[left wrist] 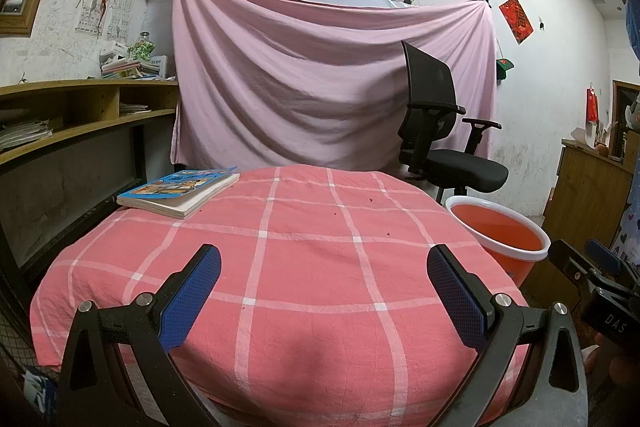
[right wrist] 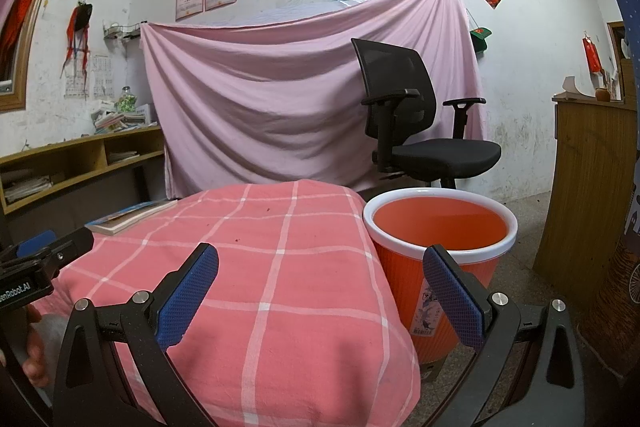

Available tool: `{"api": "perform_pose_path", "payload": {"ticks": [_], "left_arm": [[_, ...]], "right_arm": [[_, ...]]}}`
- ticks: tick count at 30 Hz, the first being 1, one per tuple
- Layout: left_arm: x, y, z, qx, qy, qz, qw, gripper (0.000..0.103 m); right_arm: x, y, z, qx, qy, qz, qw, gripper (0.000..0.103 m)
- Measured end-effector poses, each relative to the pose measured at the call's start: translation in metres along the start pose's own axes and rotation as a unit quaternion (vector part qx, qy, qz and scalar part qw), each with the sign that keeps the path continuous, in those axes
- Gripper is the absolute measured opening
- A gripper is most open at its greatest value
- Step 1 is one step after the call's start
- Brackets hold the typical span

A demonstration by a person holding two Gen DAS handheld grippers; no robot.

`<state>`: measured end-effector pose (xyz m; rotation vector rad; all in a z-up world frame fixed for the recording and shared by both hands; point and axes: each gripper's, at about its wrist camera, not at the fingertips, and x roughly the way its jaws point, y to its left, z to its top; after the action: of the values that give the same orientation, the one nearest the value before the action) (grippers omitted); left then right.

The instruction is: Collect trash

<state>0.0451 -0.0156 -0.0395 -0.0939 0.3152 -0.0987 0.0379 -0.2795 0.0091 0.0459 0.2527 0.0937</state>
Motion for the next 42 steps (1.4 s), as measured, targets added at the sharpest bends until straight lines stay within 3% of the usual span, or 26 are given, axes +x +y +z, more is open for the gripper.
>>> {"api": "perform_pose_path", "payload": {"ticks": [42], "left_arm": [[-0.0004, -0.0009, -0.0001, 0.000, 0.000, 0.000, 1.0000, 0.101]], "right_arm": [[0.0003, -0.0032, -0.0007, 0.000, 0.000, 0.000, 1.000, 0.103]]}}
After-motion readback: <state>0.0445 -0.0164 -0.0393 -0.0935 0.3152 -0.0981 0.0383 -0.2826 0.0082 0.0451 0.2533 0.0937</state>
